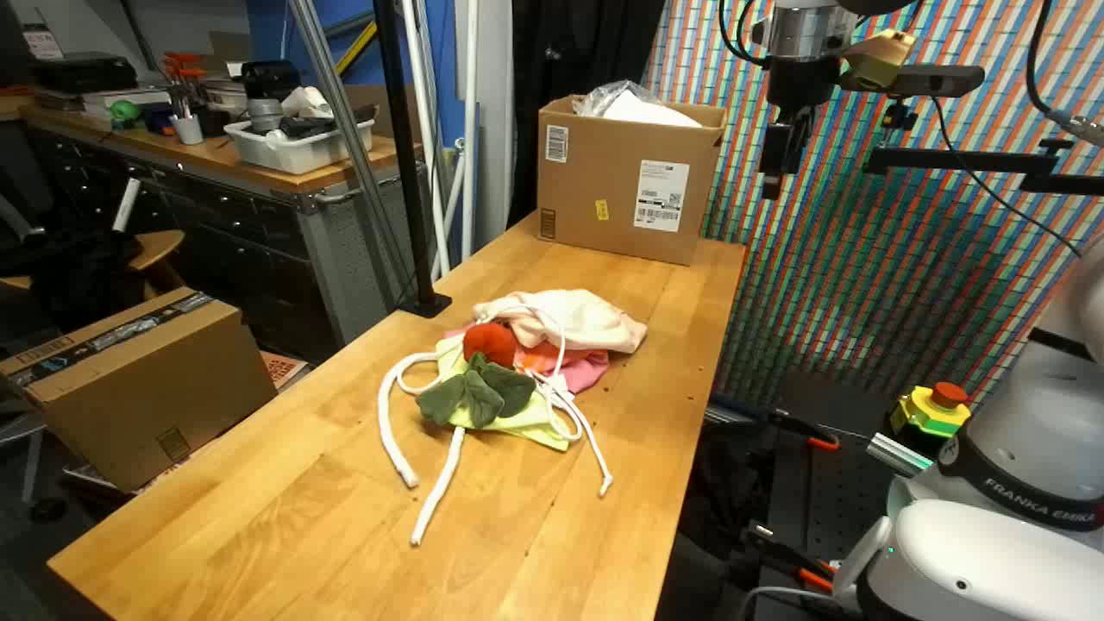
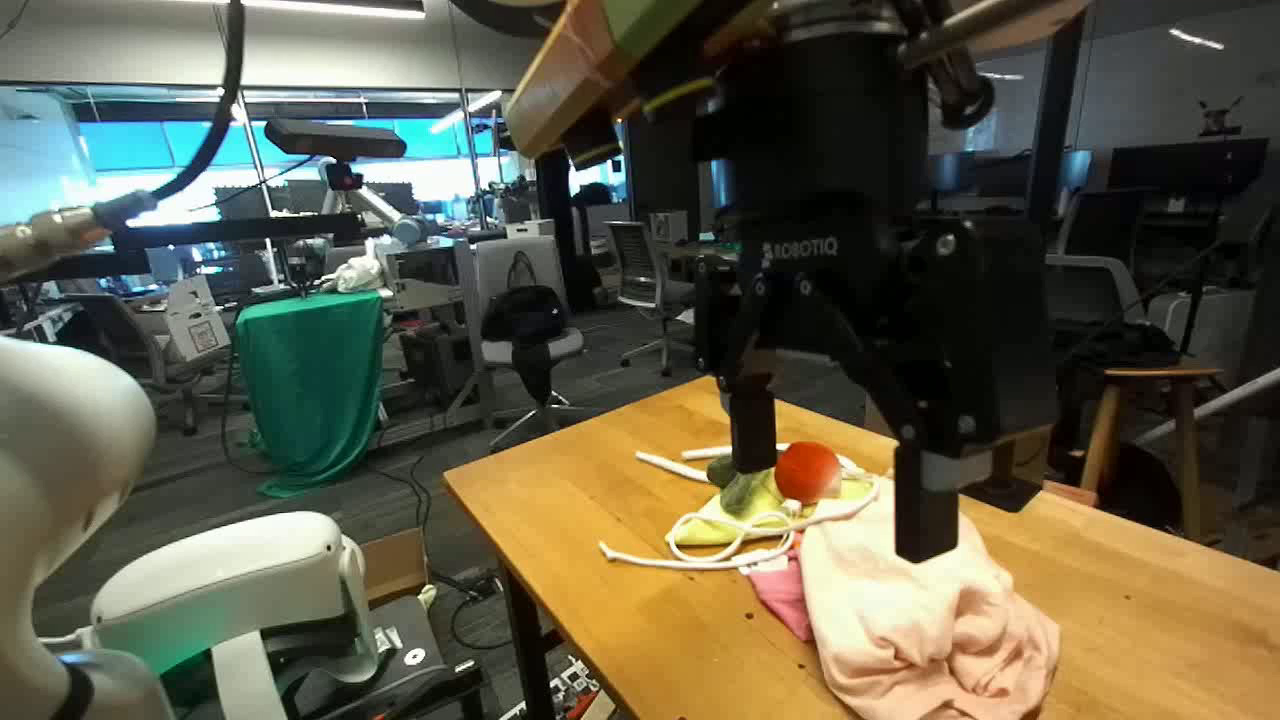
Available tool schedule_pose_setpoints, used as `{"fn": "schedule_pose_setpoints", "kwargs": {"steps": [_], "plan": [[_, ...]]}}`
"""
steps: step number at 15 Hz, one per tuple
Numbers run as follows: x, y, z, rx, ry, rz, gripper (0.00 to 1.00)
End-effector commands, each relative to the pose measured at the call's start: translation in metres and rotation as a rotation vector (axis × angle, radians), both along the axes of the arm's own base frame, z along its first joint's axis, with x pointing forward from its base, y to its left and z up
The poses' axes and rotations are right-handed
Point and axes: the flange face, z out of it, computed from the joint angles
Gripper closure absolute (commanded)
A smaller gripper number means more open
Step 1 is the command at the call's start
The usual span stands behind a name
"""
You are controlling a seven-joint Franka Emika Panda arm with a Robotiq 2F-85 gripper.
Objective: Pick up the clothes from the table and put them around the table.
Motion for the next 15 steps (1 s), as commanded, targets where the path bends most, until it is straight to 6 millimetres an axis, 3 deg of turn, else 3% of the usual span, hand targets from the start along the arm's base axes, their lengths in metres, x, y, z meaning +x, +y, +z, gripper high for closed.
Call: {"fn": "schedule_pose_setpoints", "kwargs": {"steps": [1, 7, 15], "plan": [[0.001, 0.000, 0.003, -0.001, -0.004, -0.001, 0.00], [0.004, 0.008, 0.001, -0.007, -0.022, 0.030, 0.00], [0.039, 0.056, -0.014, -0.030, -0.185, 0.188, 0.00]]}}
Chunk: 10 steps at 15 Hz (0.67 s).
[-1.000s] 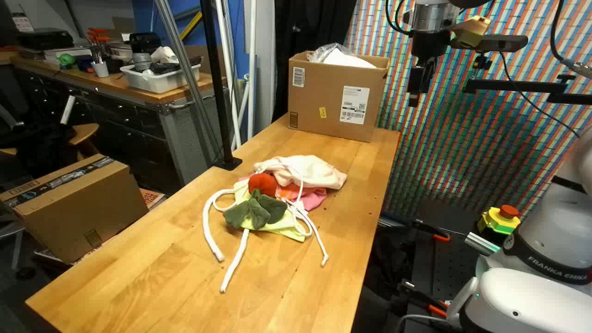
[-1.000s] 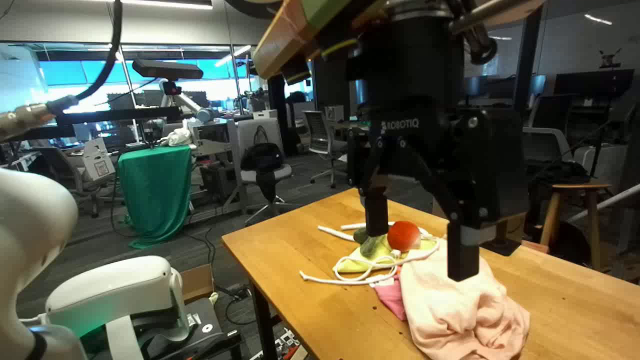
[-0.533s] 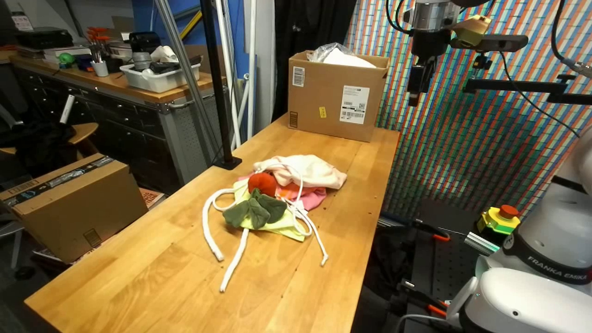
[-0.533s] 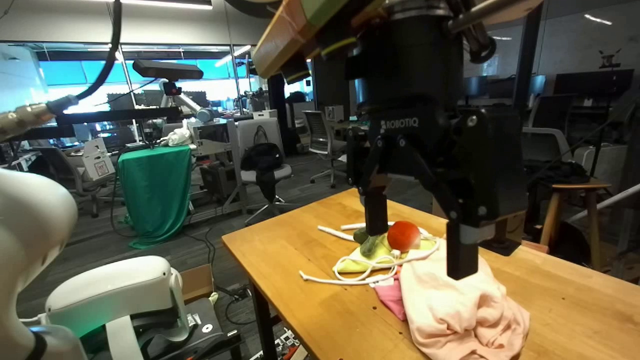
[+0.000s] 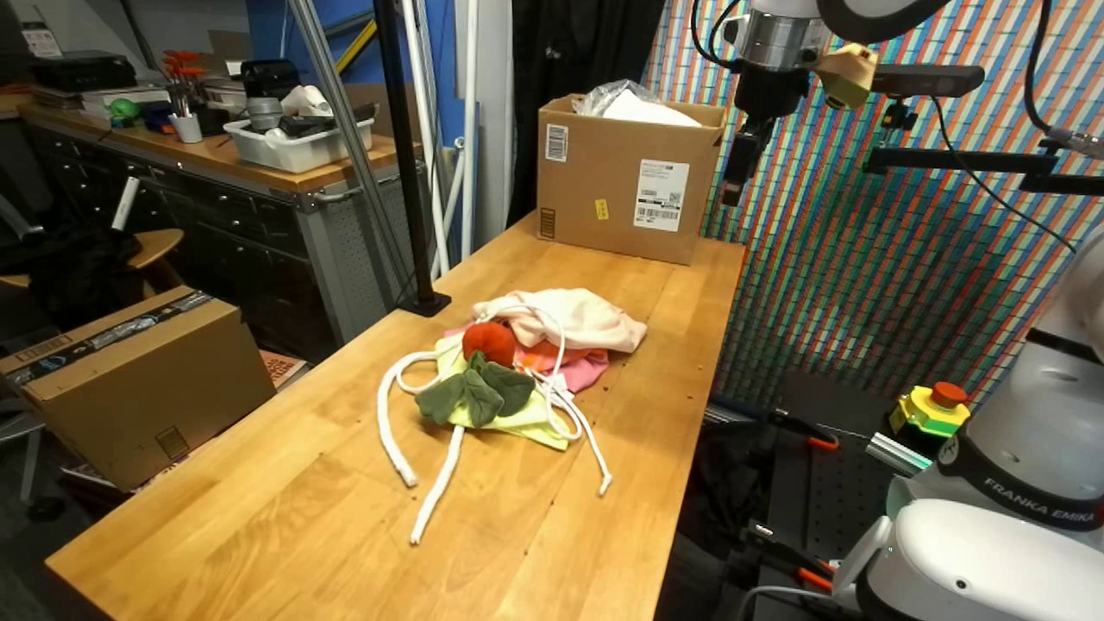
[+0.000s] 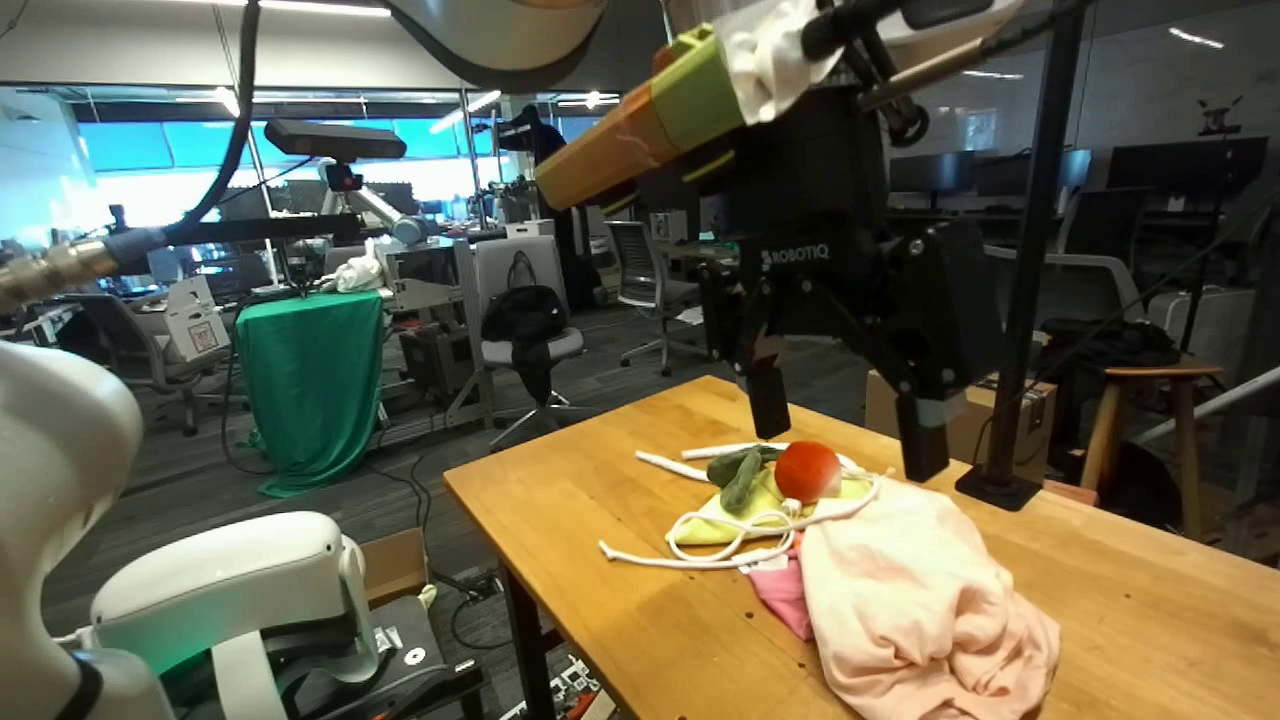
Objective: Pick up the clothes from the table and put them around the table.
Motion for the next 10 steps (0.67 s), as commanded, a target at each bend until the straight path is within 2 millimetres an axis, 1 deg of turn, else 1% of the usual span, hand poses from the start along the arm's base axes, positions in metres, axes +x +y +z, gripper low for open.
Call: {"fn": "schedule_pose_setpoints", "kwargs": {"steps": [1, 8, 10], "plan": [[0.018, 0.023, -0.009, 0.011, -0.064, 0.068, 0.00], [0.048, 0.066, -0.049, 0.035, -0.044, 0.185, 0.00], [0.060, 0.079, -0.059, 0.031, -0.056, 0.235, 0.00]]}}
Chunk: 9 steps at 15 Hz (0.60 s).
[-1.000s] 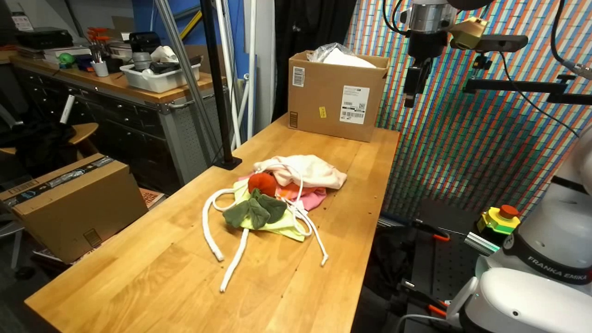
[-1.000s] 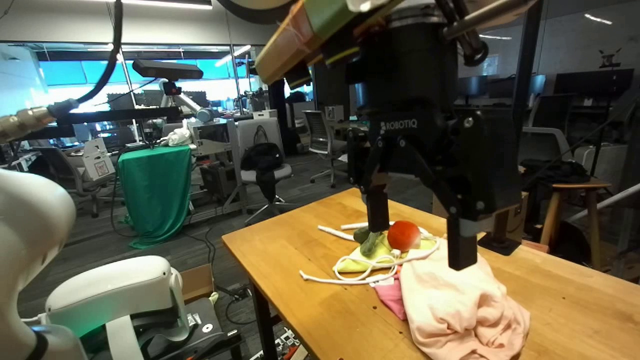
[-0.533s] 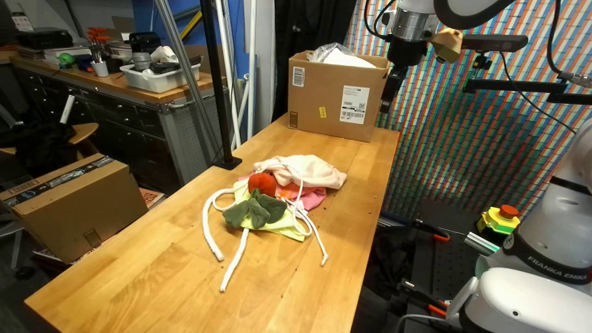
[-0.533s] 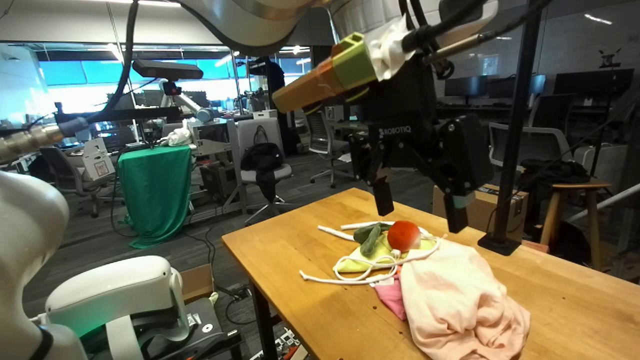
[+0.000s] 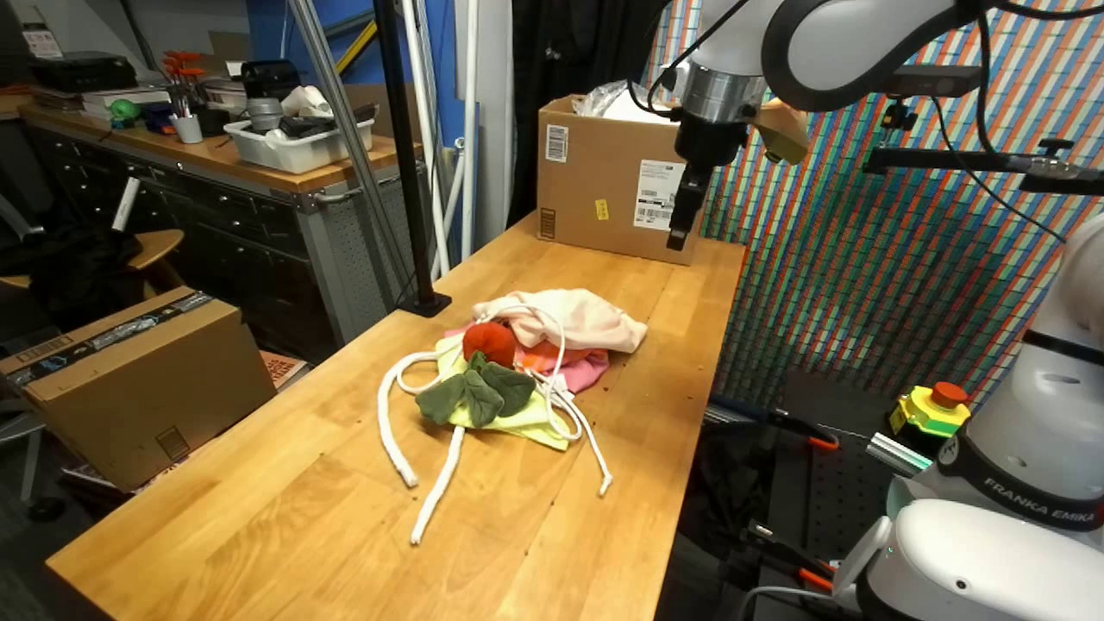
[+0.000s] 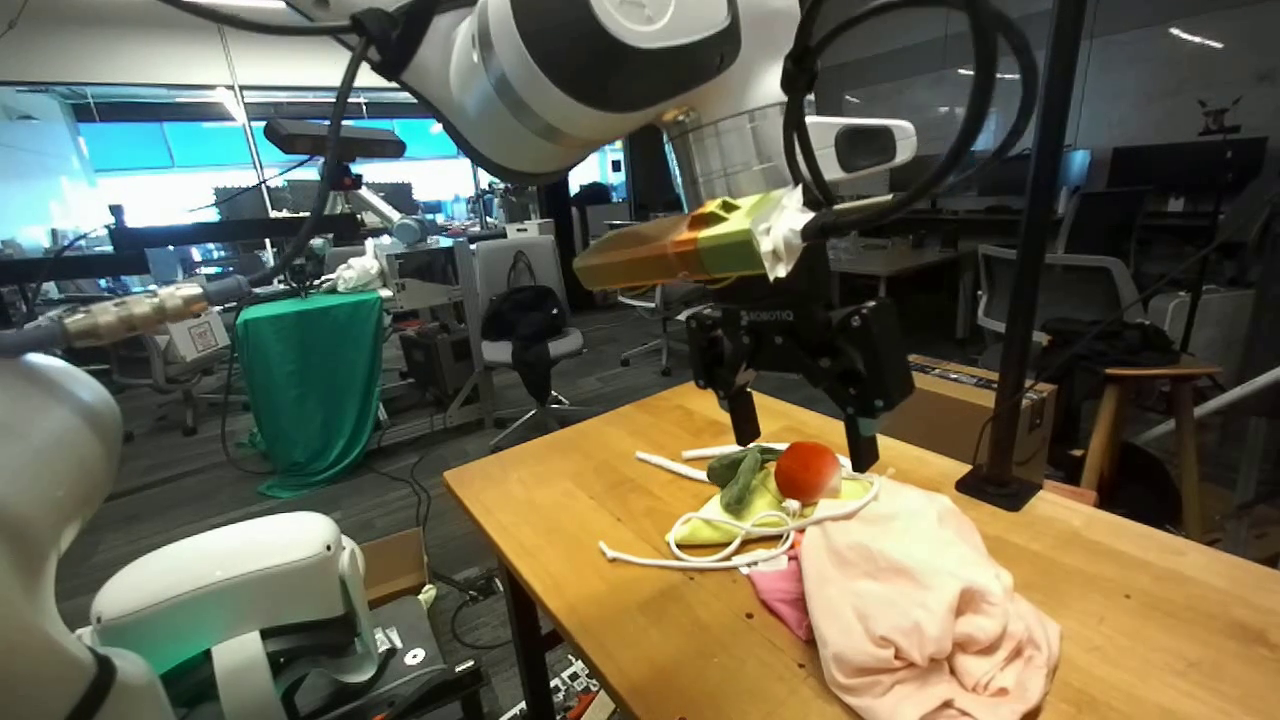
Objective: Pick up the clothes from the table and put them around the table.
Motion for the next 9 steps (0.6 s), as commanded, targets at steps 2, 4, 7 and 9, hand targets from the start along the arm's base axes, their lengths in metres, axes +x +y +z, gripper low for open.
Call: {"fn": "schedule_pose_setpoints", "kwargs": {"steps": [2, 4, 7, 9], "plan": [[0.030, 0.023, -0.018, -0.006, -0.064, 0.106, 0.00], [0.045, 0.029, -0.027, -0.012, -0.096, 0.142, 0.00], [0.073, 0.034, -0.042, -0.031, -0.144, 0.179, 0.00], [0.088, 0.042, -0.052, -0.032, -0.163, 0.209, 0.00]]}}
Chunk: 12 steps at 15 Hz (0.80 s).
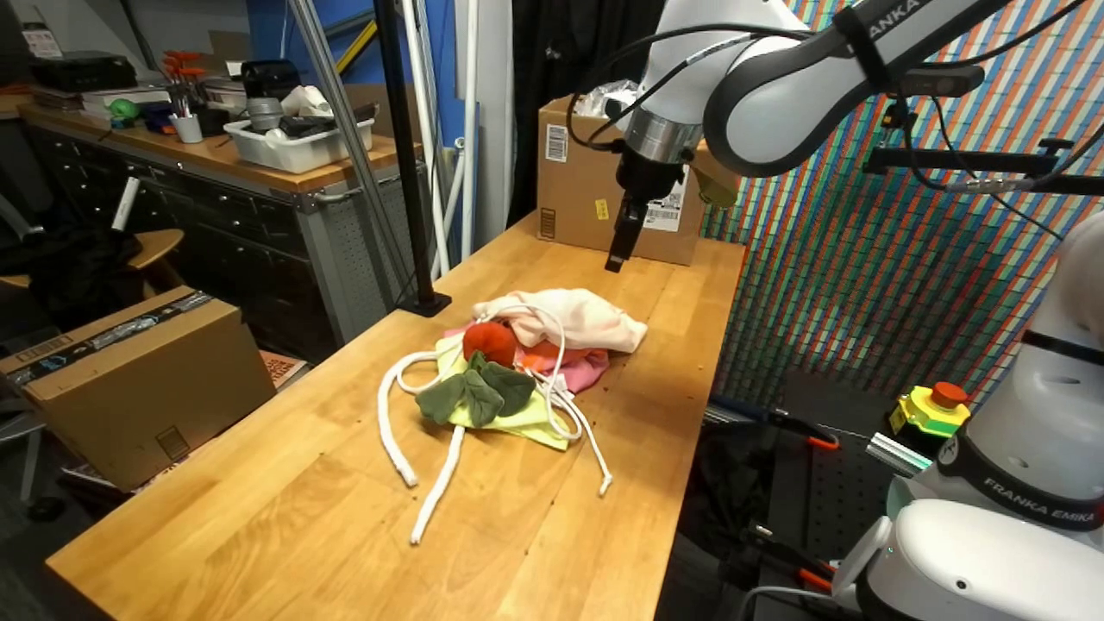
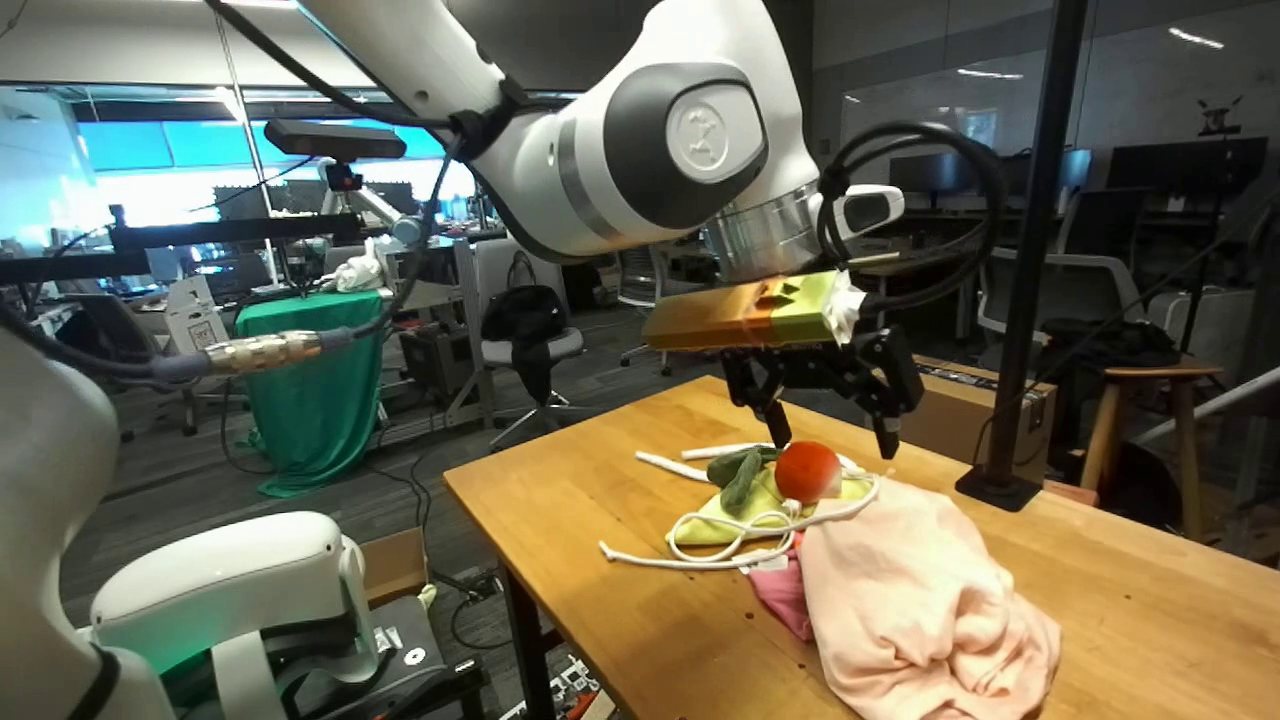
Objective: Pick up the clothes from the table and put them around the table.
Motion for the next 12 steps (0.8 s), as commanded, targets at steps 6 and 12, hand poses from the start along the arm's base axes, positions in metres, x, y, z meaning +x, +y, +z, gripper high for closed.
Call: {"fn": "schedule_pose_setpoints", "kwargs": {"steps": [6, 12], "plan": [[0.068, 0.041, -0.035, 0.009, -0.068, 0.147, 0.00], [0.081, 0.089, -0.051, 0.076, -0.081, 0.207, 0.00]]}}
